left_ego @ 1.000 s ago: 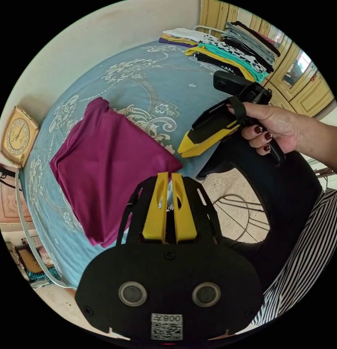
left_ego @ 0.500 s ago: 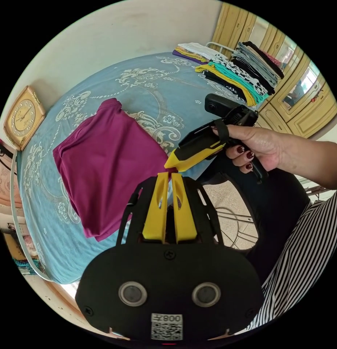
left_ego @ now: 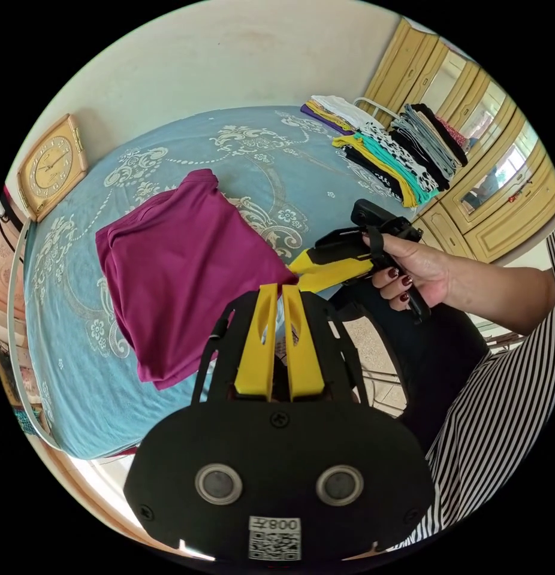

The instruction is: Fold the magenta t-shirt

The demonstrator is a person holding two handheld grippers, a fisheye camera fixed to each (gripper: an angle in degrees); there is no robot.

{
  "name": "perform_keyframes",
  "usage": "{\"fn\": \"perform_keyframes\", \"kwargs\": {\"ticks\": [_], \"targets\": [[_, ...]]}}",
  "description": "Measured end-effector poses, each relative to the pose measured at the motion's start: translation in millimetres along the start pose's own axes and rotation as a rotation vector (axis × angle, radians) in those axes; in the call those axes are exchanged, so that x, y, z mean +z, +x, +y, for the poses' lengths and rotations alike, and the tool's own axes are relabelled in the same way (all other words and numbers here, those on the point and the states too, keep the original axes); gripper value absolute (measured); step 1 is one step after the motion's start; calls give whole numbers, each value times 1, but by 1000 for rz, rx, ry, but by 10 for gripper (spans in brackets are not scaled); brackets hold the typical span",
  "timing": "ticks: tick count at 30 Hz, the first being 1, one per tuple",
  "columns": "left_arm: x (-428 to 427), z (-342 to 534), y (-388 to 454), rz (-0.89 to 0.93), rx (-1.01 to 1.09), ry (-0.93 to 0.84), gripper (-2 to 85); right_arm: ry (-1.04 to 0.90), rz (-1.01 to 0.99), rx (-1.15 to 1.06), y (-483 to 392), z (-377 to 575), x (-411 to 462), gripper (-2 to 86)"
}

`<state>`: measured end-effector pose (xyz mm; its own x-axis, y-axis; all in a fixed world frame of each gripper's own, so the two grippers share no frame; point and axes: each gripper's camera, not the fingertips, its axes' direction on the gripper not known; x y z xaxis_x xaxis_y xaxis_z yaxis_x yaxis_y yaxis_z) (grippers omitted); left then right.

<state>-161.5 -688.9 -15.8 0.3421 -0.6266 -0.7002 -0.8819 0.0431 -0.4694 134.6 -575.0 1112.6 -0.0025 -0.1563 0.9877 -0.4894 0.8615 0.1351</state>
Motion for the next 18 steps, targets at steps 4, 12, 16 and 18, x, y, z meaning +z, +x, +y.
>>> {"fn": "perform_keyframes", "kwargs": {"ticks": [4,12,16,18], "targets": [[-4,6,-13,5,0,-5,15,9,-55,8,3,-3,4,99],[-15,16,-44,17,0,-1,15,40,-72,18,4,6,-6,104],[-23,23,-61,10,14,-2,15,16,-59,10,0,5,2,101],[-27,26,-70,9,16,-3,15,-8,-50,5,-4,2,10,92]]}}
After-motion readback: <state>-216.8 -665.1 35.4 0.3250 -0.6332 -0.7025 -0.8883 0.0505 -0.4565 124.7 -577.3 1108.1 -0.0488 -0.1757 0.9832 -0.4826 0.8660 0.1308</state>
